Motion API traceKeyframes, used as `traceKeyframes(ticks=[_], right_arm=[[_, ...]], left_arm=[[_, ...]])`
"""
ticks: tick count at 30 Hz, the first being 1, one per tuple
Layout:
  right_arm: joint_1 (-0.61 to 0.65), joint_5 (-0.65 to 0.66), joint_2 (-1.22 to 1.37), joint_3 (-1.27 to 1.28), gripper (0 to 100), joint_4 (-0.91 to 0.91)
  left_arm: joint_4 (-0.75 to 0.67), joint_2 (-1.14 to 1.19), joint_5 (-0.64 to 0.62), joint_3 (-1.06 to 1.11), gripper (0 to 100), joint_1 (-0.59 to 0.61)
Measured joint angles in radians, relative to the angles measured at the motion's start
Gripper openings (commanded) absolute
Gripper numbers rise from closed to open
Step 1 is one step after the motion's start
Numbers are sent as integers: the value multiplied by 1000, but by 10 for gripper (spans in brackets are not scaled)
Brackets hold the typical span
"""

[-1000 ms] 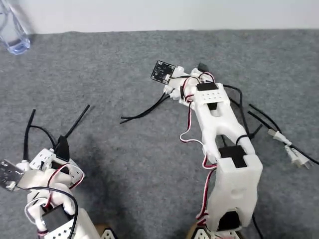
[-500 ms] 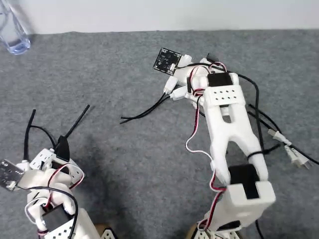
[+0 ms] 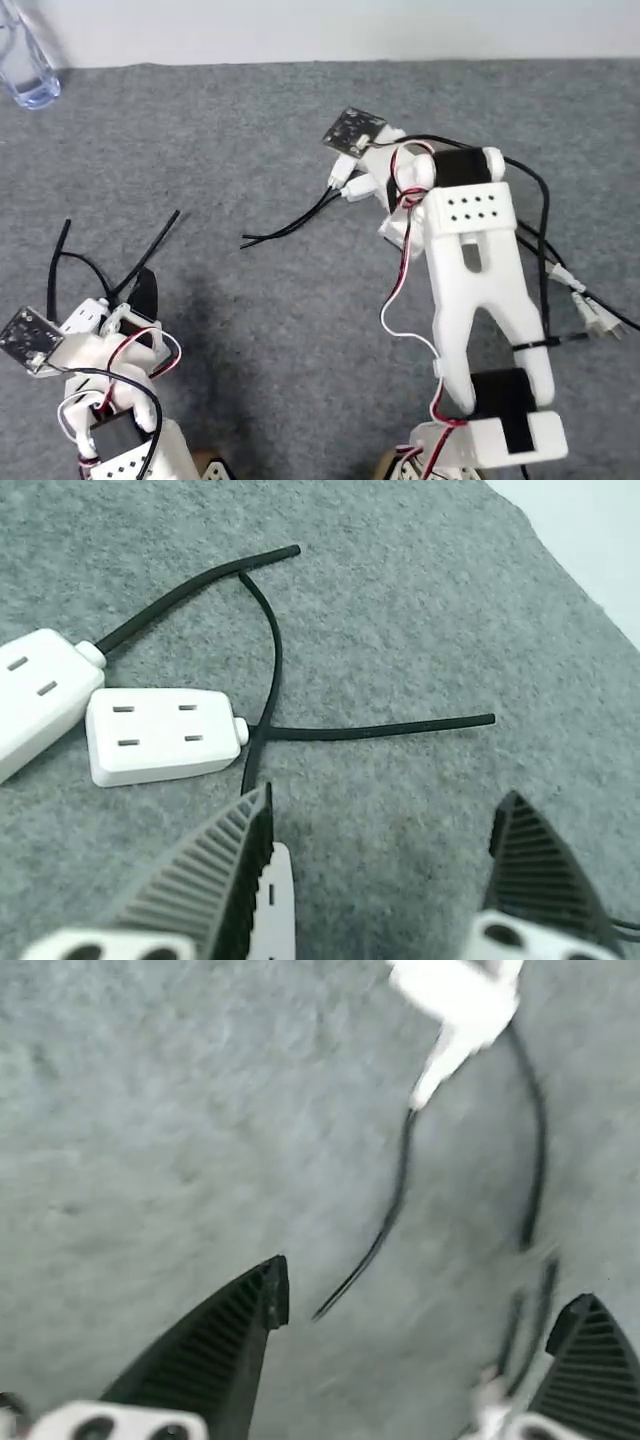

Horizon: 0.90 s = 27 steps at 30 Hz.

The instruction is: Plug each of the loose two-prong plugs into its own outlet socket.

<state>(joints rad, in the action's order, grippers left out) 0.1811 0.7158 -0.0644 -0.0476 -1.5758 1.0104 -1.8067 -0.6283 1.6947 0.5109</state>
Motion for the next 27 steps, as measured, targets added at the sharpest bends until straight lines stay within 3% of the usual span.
traceKeyframes(ticks=[6, 12, 17, 20, 27], right_arm=[[-2, -235, -28, 0, 390, -161], [-15, -282, -74, 183, 390, -150], [-38, -288, -173, 516, 390, 80], [-44, -313, -262, 724, 390, 261], [-44, -434, -396, 1088, 390, 606]], left_arm=[[0, 0, 0, 0, 329, 0], [18, 0, 101, 0, 329, 0], [55, 0, 287, 0, 329, 5], [51, 0, 436, 0, 329, 84], [84, 0, 512, -23, 329, 120]])
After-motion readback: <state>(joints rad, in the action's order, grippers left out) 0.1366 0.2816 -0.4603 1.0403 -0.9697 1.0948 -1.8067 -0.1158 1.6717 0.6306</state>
